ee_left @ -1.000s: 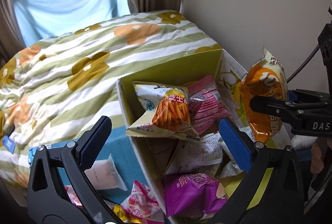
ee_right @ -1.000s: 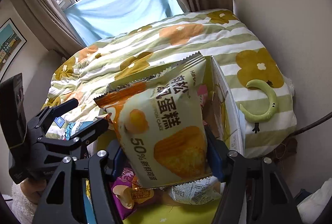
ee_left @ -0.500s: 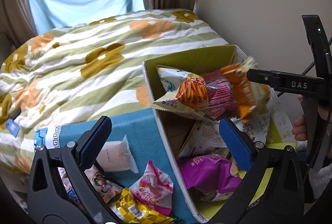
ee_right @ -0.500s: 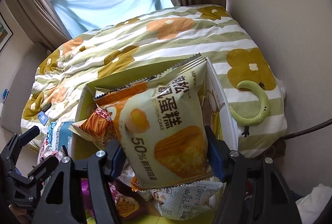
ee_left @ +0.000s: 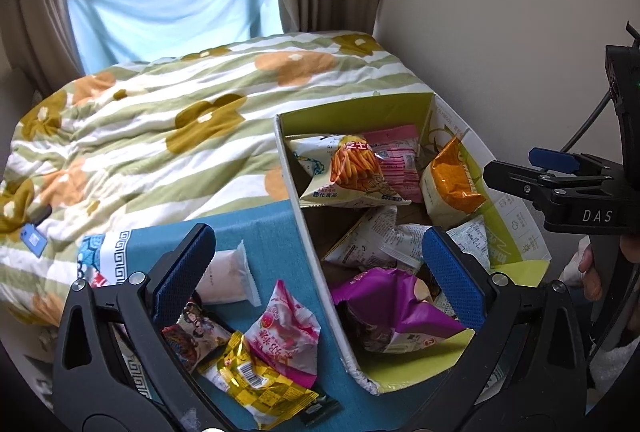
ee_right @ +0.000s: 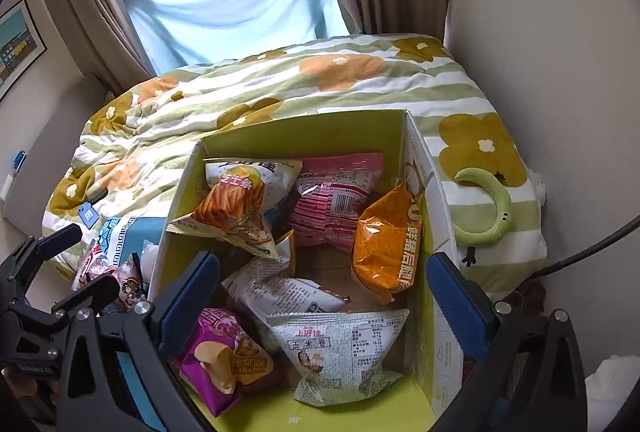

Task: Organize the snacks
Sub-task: 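Withdraw both open tools from the box back toward the snacks on the cloth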

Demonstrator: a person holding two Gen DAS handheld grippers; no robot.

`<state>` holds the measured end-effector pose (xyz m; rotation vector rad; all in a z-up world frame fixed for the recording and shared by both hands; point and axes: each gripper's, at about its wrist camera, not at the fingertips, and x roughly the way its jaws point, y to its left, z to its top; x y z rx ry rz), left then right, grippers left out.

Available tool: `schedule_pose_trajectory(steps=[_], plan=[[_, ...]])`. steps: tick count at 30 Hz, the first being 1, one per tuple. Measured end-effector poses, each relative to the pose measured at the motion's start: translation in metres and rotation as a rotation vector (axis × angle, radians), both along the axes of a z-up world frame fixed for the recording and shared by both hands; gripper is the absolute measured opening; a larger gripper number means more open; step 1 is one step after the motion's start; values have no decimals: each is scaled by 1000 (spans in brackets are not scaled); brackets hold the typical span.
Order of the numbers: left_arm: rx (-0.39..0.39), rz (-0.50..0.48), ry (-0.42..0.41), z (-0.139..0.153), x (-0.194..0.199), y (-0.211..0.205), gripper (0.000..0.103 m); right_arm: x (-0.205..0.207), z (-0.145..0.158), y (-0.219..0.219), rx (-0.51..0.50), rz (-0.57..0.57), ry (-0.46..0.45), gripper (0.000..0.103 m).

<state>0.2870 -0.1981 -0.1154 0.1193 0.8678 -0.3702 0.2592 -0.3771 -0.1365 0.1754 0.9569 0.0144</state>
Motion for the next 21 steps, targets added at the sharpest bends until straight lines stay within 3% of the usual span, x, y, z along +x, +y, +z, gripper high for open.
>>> schedule_pose_trajectory(steps=[11, 15, 21], plan=[[-14, 60, -93, 42, -76, 18, 102, -65, 54, 15, -43, 28, -111, 103], [-29, 111, -113, 54, -110, 39, 102, -94, 71, 22, -56, 52, -156, 103], [10, 225, -143, 62, -162, 86, 102, -131, 79, 39, -57, 103, -202, 103]])
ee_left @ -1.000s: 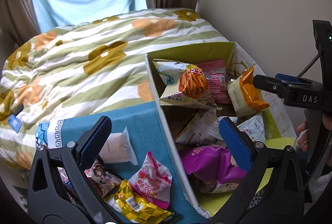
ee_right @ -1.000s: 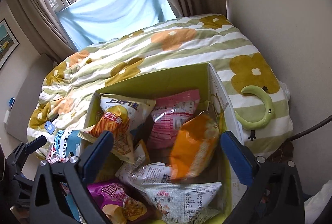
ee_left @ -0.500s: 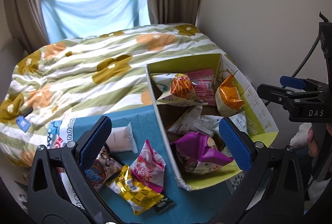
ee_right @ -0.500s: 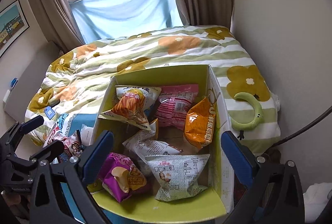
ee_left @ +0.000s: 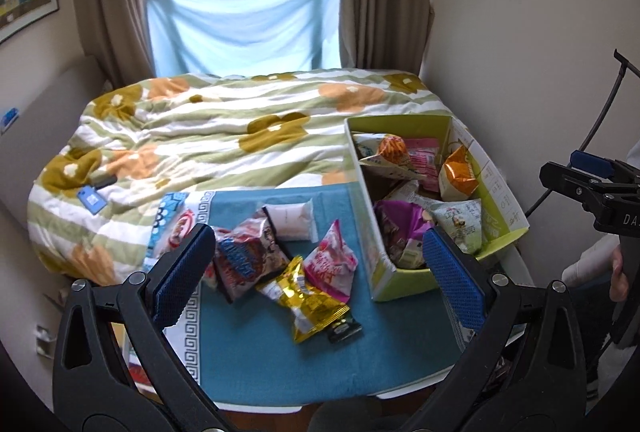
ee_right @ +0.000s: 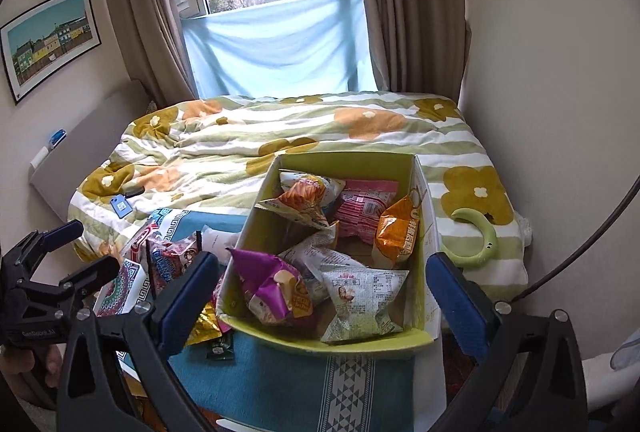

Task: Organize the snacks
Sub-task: 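Withdraw both open tools from the box back toward the snacks on the cloth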

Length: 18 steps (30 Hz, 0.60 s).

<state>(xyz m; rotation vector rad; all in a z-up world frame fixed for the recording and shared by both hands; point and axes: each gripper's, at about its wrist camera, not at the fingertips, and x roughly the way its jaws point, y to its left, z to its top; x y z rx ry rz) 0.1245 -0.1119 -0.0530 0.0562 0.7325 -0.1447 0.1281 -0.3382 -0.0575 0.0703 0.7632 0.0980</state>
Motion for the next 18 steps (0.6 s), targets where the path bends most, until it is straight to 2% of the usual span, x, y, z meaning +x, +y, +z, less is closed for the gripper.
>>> schedule_pose_trajectory(steps=[6, 11, 15, 18], plan=[[-1, 92, 18, -7, -33, 48, 102, -26, -2, 27, 12, 58, -33, 103], [-30, 128, 44, -26, -44, 80, 102, -37, -16, 56, 47, 84, -7, 103], [-35, 104, 51, -38, -38, 102, 102, -41, -34, 87, 45, 104, 30, 103], [-32, 27, 76, -49, -19, 112, 102, -40, -48, 110, 47, 107, 49, 103]])
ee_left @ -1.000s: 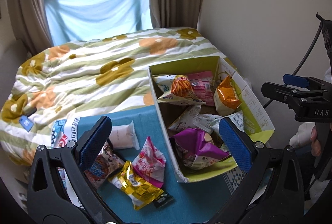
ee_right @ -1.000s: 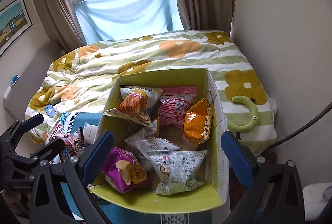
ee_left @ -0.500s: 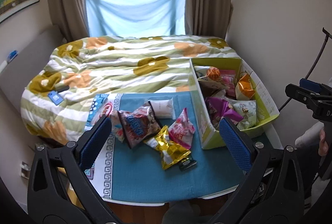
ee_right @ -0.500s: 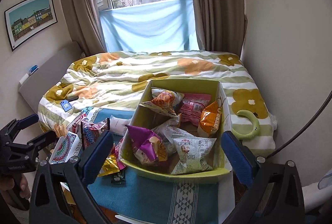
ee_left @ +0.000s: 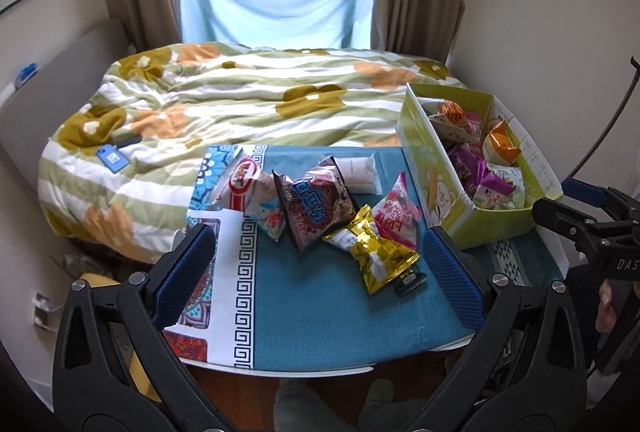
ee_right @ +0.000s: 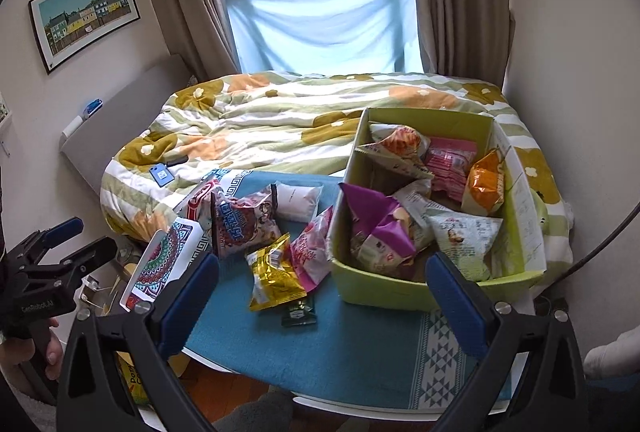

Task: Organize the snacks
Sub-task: 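Withdraw both open tools from the box back toward the snacks on the cloth, then grasp the dark chocolate cookie bag with the left tool while the right tool grasps the gold bag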

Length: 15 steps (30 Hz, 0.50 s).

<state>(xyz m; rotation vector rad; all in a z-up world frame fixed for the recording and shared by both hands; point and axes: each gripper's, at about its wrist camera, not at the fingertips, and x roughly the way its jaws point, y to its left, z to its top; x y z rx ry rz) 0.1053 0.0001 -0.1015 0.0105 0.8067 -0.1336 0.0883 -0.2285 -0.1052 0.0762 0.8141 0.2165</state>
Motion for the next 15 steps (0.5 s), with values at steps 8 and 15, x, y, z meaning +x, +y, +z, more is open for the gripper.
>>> schedule_pose_trajectory(steps=[8, 15], plan=[[93, -227, 53, -28, 61, 14, 102, 22, -42, 57, 3, -25, 54, 103], [172, -471, 106, -61, 121, 13, 102, 45, -81, 101, 8, -42, 103, 103]])
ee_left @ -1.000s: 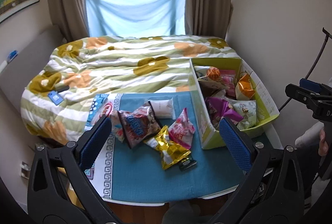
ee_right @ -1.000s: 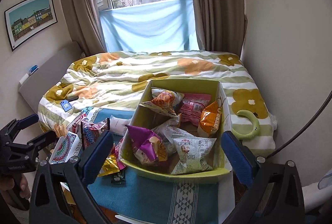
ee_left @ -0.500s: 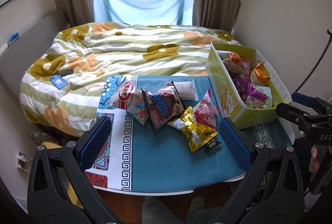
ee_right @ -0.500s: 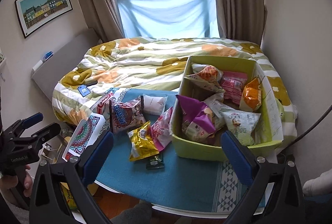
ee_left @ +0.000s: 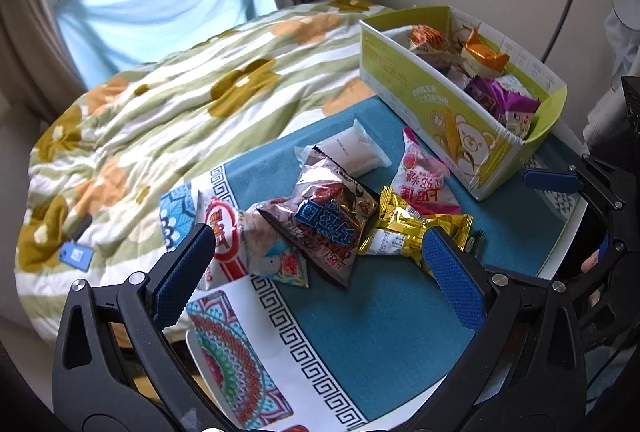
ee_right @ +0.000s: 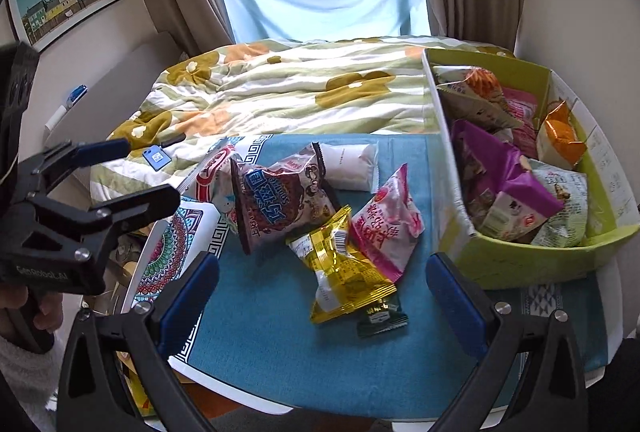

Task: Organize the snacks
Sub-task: 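Grasp the dark chocolate cookie bag with the left tool while the right tool grasps the gold bag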

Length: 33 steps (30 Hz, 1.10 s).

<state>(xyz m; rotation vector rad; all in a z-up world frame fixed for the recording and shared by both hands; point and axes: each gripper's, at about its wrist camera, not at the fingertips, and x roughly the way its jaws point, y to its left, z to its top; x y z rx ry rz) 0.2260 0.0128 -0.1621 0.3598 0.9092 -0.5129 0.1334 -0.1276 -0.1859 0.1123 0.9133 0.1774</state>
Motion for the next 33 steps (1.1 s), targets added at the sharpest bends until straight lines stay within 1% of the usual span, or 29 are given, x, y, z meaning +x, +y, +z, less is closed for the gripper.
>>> schedule_pose_trajectory(steps=[2, 6, 11, 13, 15, 17, 20, 22, 23, 25, 28, 31, 33], plan=[[10, -62, 52, -16, 21, -5, 102, 5, -11, 9, -30, 0, 11, 103], [60, -161, 93, -49, 49, -23, 102, 16, -34, 21, -99, -14, 36, 103], [182, -287, 97, -91, 62, -47, 102, 26, -60, 25, -138, -38, 74, 103], [218, -328, 98, -104, 63, -55, 102, 30, -70, 25, -153, -44, 89, 103], [254, -361, 95, -116, 64, -61, 102, 35, -79, 27, -172, -42, 102, 100], [292, -386, 83, -126, 64, -66, 102, 38, -88, 28, -195, -25, 114, 94], [343, -411, 70, -139, 64, -70, 102, 43, -99, 31, -227, 12, 131, 86], [342, -417, 78, -142, 66, -70, 102, 46, -105, 33, -238, 37, 138, 82], [335, -416, 86, -143, 67, -69, 102, 47, -107, 34, -245, 50, 139, 78], [328, -416, 98, -144, 72, -68, 101, 50, -110, 37, -269, 78, 136, 77], [354, -408, 129, -154, 80, -67, 89, 55, -114, 37, -280, 99, 133, 74], [350, -406, 142, -160, 83, -64, 87, 60, -118, 35, -269, 104, 138, 70], [342, -407, 141, -160, 84, -63, 83, 64, -119, 34, -265, 111, 139, 69]])
